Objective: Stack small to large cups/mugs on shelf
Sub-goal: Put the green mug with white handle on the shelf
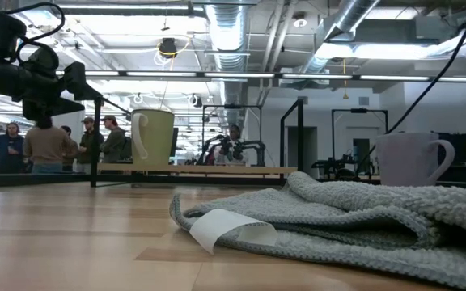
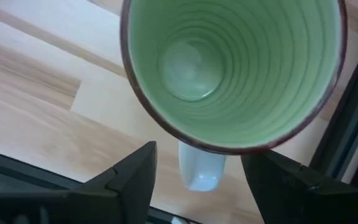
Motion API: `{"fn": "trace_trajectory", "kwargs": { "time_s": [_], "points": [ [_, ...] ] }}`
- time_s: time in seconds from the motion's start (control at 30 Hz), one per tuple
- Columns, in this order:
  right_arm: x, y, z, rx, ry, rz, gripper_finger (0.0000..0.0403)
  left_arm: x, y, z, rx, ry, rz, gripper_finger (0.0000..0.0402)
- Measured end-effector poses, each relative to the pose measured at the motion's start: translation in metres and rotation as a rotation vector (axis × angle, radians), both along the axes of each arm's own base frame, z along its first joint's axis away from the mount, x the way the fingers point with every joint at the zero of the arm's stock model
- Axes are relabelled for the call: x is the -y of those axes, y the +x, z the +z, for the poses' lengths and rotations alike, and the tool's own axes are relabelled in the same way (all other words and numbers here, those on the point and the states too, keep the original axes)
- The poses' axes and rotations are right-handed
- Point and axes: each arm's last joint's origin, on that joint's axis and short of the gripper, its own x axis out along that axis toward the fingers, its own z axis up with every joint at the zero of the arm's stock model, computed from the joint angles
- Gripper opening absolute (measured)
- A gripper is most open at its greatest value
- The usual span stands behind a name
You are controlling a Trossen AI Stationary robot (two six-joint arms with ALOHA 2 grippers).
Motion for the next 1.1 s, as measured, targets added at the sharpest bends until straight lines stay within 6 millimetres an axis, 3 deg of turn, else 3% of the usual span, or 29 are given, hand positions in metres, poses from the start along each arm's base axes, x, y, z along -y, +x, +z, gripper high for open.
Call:
{"fn": "trace_trajectory", "kwargs": {
  "time_s": [0.23, 1.1],
  "points": [
    [0.0026, 0.0057, -0.0001, -0.016, 0.013, -0.012, 0.0249, 0.0, 0.0, 0.0, 0.0, 0.0, 0.0, 0.0304],
    [0.003, 0.0066, 0.0002, -0.018, 0.019, -0.035, 0.0142, 0.0, 0.0, 0.0, -0.001, 0.0, 0.0, 0.0304]
  ]
}}
